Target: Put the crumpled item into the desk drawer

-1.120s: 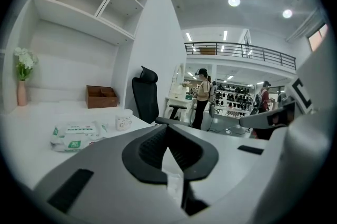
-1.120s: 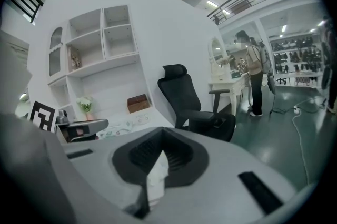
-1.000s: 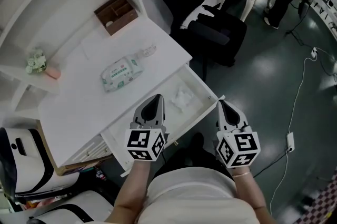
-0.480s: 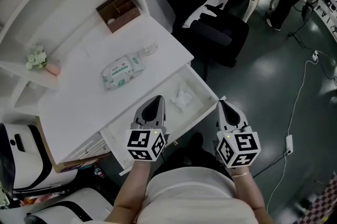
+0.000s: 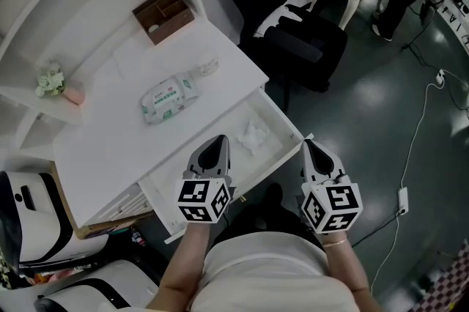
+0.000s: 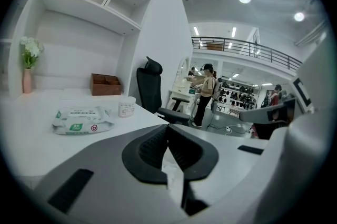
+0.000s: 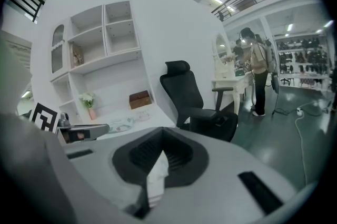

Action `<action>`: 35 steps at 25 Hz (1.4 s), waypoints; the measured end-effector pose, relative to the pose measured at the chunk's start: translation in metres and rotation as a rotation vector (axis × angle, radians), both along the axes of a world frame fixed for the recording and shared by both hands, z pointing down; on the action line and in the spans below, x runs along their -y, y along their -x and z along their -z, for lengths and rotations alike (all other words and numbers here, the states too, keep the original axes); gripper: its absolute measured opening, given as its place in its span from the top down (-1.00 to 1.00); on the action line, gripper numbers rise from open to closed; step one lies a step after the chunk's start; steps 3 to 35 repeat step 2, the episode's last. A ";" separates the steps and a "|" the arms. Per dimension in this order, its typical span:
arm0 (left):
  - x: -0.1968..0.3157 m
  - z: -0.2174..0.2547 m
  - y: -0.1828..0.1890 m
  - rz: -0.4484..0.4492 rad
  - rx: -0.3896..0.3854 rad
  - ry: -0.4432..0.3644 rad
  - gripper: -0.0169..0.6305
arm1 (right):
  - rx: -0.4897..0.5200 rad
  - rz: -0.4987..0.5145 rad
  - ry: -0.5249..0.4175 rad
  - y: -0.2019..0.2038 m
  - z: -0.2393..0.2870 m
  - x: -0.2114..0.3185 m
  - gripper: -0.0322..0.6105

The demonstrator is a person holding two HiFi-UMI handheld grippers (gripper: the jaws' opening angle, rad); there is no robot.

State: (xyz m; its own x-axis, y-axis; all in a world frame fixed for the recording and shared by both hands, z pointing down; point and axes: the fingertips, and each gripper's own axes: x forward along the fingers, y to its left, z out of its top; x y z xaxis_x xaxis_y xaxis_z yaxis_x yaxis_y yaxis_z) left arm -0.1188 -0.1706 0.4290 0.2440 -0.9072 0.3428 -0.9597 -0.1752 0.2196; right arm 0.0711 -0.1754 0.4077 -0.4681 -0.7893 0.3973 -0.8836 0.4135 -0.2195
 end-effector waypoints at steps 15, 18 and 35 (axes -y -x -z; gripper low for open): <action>0.001 -0.003 -0.001 0.003 0.001 0.010 0.97 | -0.001 0.003 0.003 -0.002 -0.001 0.000 0.89; 0.001 -0.003 -0.001 0.003 0.001 0.010 0.97 | -0.001 0.003 0.003 -0.002 -0.001 0.000 0.89; 0.001 -0.003 -0.001 0.003 0.001 0.010 0.97 | -0.001 0.003 0.003 -0.002 -0.001 0.000 0.89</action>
